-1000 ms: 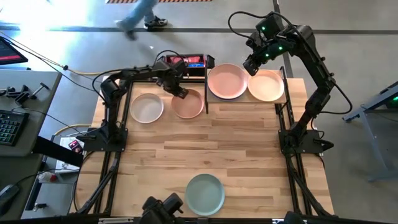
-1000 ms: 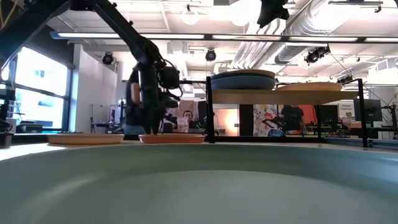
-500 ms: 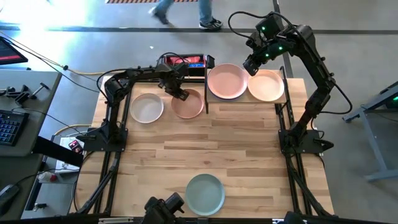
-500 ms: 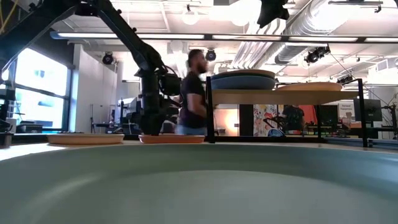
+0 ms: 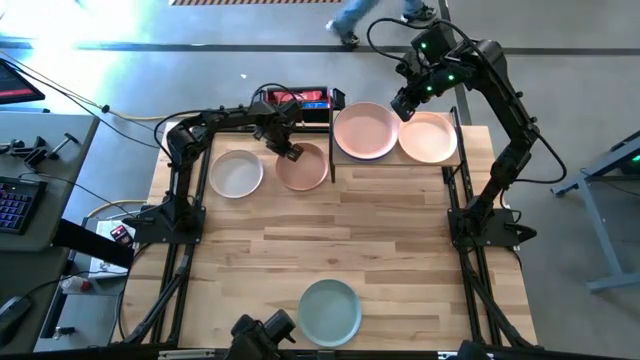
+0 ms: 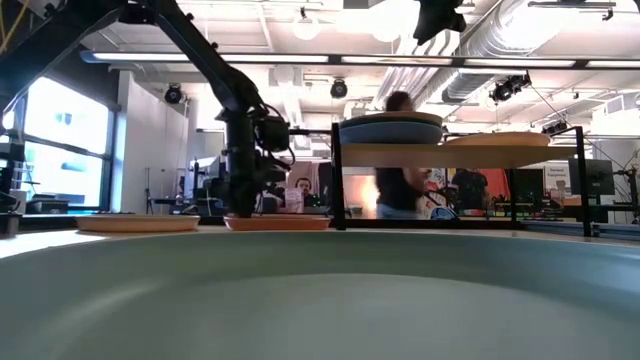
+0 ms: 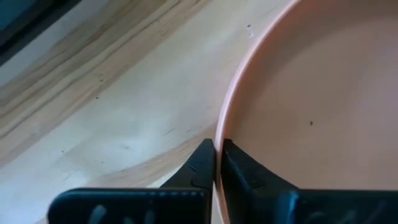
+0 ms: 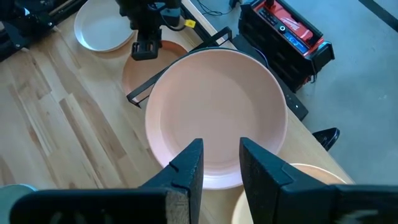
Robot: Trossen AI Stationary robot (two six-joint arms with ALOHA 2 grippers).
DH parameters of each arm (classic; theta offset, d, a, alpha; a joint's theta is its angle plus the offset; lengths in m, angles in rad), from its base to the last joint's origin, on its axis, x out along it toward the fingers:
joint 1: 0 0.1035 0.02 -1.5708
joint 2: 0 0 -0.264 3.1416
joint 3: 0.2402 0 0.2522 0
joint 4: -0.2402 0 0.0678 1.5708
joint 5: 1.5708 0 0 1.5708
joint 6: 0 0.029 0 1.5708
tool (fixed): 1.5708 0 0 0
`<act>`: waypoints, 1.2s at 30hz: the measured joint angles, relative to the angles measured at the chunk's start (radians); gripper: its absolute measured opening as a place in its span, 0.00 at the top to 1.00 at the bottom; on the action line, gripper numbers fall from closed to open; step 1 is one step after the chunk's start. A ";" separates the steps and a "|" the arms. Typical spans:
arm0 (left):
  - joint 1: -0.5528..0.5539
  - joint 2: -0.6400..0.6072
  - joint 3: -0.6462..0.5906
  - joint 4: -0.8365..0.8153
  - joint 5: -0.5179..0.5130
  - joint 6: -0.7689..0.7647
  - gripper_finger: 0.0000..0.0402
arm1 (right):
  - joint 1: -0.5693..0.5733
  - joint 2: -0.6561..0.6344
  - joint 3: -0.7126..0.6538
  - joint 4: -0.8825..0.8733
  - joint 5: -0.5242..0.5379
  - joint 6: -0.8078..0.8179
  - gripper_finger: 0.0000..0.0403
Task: Place and stack plates onto a shelf
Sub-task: Stack the orange plate on top of the light orange plate on the shelf
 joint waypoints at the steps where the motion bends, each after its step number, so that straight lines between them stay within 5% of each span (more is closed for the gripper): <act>1: 0.000 -0.009 -0.001 -0.003 0.000 0.000 0.99 | 0.000 0.000 0.000 0.000 0.000 0.006 0.79; 22: 0.005 -0.394 -0.001 -0.181 -0.121 0.081 1.00 | 0.020 0.000 0.000 0.000 0.005 0.138 0.79; 30: -0.023 -0.592 -0.001 -0.262 -0.152 0.071 1.00 | 0.143 0.000 0.000 0.000 0.012 0.212 0.79; 36: -0.098 -0.708 0.000 -0.265 -0.140 -0.010 1.00 | 0.292 0.000 0.000 0.002 0.180 0.323 0.79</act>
